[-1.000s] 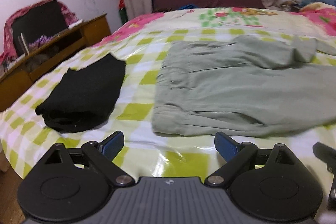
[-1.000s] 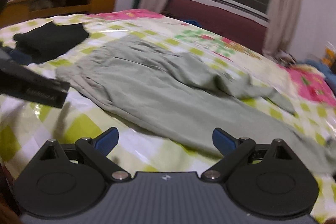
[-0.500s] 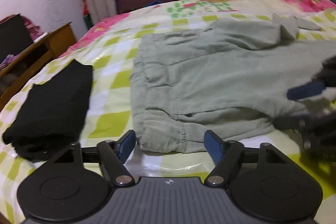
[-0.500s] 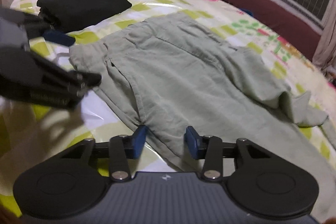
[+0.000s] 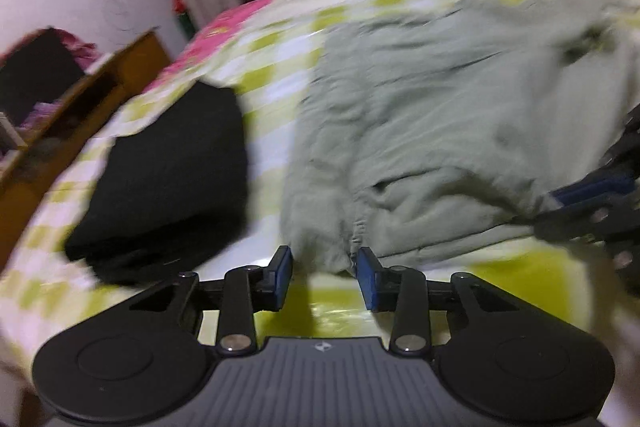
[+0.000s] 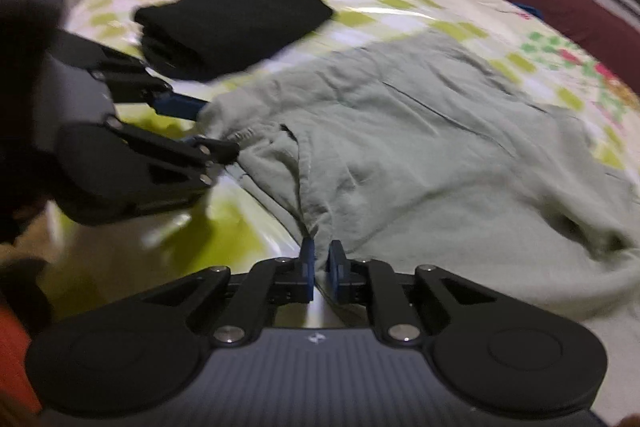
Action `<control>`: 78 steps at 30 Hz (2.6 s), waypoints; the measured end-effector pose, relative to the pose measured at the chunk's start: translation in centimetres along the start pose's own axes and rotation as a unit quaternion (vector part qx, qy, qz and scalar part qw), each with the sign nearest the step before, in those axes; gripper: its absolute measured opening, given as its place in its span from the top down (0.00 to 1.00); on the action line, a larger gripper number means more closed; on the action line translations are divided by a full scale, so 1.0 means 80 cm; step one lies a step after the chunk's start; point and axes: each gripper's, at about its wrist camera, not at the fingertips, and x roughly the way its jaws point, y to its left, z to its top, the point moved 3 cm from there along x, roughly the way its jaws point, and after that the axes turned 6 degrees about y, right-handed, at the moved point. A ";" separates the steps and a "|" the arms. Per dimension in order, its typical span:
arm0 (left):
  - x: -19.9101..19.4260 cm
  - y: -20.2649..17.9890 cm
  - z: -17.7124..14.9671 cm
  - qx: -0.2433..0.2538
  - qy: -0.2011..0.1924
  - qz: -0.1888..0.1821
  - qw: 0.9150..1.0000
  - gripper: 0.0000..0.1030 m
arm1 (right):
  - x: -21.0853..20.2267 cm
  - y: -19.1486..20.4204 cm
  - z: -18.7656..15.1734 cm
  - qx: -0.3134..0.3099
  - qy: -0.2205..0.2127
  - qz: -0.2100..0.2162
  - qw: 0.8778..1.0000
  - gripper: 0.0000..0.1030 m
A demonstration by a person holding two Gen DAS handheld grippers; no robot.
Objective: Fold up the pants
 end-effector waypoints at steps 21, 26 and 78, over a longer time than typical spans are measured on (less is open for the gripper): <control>-0.077 -0.177 0.076 0.049 -0.083 -0.165 0.982 0.53 | -0.232 -0.356 -0.318 0.507 -0.024 -0.257 0.823 0.61; -0.088 -0.261 0.101 0.099 -0.085 -0.198 0.972 0.52 | -0.244 -0.407 -0.379 0.591 -0.077 -0.227 0.770 0.56; 0.137 -0.034 0.282 0.123 -0.069 -0.081 0.987 0.34 | -0.012 -0.443 0.055 0.078 0.009 -0.095 0.992 0.65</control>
